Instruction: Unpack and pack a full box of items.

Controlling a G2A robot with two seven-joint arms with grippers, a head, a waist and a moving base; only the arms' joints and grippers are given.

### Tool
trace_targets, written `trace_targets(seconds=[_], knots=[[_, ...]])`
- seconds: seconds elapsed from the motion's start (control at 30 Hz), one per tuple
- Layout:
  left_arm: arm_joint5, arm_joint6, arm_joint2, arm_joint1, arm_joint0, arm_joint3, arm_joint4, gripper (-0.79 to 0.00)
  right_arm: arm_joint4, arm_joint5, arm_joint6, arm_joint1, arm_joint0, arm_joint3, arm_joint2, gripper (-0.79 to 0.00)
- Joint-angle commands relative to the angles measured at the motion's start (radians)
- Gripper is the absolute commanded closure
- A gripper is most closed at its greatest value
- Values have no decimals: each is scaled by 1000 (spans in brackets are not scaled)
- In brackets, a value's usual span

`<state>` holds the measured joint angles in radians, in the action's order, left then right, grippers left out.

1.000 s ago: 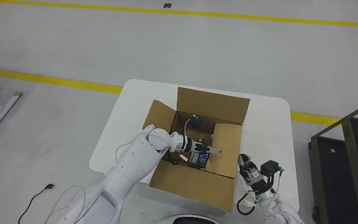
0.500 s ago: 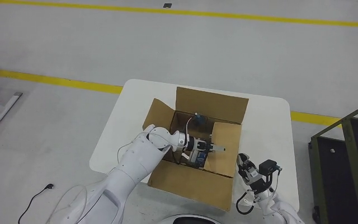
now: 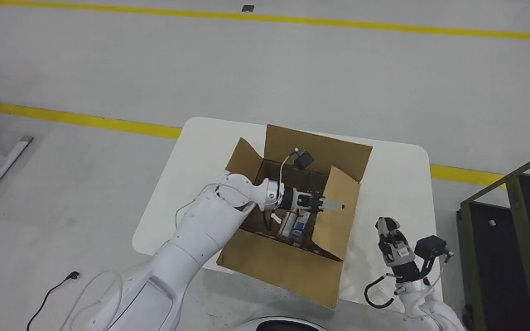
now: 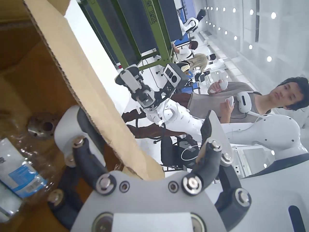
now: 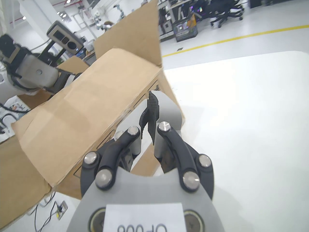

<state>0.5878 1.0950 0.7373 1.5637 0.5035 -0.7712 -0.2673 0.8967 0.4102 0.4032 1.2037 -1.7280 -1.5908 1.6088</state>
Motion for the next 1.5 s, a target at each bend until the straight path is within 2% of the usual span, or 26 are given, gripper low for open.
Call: trace_targets(seconds=[0.0,0.23,0.47,0.87,1.23,1.27,1.3,1.33,1.37,1.4,1.43,1.47], knots=[[11,0,-10,8,-8,-13,-2,-785,-41,-24,-3,-2,-24,-28,55,0],[61,-1,-77,52,-55,-8,20,-785,-126,-52,-31,-10,-90,-83,215,0],[110,-54,-175,119,-88,42,80,-785,-155,-86,-27,-10,-121,-94,306,0],[174,-138,-286,219,-130,177,202,-785,-170,-90,-35,0,-174,-127,355,0],[192,-178,-310,273,-153,276,251,-785,-192,-35,-85,7,-175,-153,349,-6],[195,-179,-309,275,-157,283,251,-785,-216,-15,-100,8,-173,-157,344,-55],[198,-179,-306,277,-162,290,252,-785,-253,9,-122,8,-172,-159,338,-209],[204,-178,-303,277,-167,296,253,-785,-291,28,-148,8,-169,-161,337,-237],[213,-175,-298,277,-174,302,250,-785,-351,51,-180,8,-166,-165,330,-363],[224,-170,-289,275,-175,307,233,-785,-406,62,-210,8,-163,-168,331,-431],[237,-156,-278,272,-179,315,215,-785,-469,72,-242,9,-159,-173,327,-474],[246,-142,-269,267,-187,322,205,-785,-505,74,-275,8,-156,-178,331,-449]])
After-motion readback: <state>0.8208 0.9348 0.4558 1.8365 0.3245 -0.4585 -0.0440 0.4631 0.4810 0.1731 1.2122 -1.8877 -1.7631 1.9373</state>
